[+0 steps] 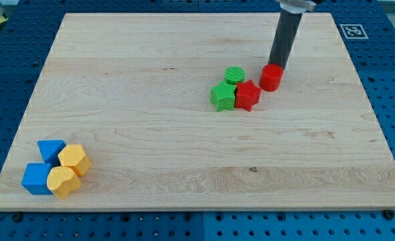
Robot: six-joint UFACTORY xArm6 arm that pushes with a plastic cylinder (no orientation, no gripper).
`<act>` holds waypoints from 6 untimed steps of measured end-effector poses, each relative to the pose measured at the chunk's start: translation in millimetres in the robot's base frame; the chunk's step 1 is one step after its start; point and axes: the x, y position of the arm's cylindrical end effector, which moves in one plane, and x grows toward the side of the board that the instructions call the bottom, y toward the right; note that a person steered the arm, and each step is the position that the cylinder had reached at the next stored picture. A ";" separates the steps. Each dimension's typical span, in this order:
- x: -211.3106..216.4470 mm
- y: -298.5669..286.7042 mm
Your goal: Move the red circle right to the green circle
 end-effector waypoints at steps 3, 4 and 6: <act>29.4 35.3; 36.5 23.2; 28.8 2.2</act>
